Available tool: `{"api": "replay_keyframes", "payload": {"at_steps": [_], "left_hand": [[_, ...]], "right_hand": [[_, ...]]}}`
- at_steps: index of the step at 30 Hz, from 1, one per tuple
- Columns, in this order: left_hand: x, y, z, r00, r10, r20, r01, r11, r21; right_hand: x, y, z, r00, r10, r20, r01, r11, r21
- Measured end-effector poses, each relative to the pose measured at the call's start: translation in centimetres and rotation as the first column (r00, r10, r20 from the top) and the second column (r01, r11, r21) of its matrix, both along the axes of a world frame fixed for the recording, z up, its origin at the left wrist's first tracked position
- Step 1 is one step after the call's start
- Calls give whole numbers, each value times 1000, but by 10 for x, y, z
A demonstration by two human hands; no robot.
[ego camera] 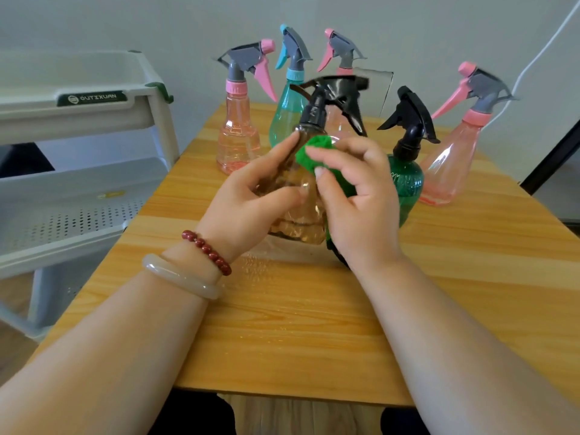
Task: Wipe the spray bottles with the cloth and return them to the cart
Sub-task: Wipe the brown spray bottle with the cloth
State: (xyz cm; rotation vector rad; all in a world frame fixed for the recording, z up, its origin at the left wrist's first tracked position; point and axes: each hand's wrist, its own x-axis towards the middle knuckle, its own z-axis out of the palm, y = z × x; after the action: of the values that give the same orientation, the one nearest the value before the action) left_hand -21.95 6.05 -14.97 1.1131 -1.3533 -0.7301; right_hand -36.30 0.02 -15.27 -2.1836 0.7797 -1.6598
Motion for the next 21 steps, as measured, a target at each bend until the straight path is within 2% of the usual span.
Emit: {"api": "replay_keyframes", "payload": {"at_steps": [2,4,7,10,12,15,19,21], "left_hand": [[-4,0,-1,996,-33,78,32,999,13],[-7,0,-2,995,-37,95,36,999,17],[-7,-1,-1,1000,-5,18,5,1000,2],[-2,3,4,994,40,-98,-43,999,-25],[-2,4,4,994,99,-44,-101,995,-28],[-3,2,3,978,124,-168,-125,992,3],[-7,-3,2,952,59,-300,-35,996,85],[-8,-3,2,944,69,-322,-46,996,81]], "right_hand": [[0,-2,-1,993,-104,59,99,992,82],[-1,-2,-1,986,-130,106,116,985,128],[-4,1,0,997,-41,61,37,997,75],[-4,5,3,987,153,39,-156,985,78],[-4,7,3,973,227,35,-229,971,73],[-2,7,3,974,226,12,-226,970,90],[0,4,3,986,161,50,-169,944,285],[-1,5,3,982,183,54,-191,941,280]]}}
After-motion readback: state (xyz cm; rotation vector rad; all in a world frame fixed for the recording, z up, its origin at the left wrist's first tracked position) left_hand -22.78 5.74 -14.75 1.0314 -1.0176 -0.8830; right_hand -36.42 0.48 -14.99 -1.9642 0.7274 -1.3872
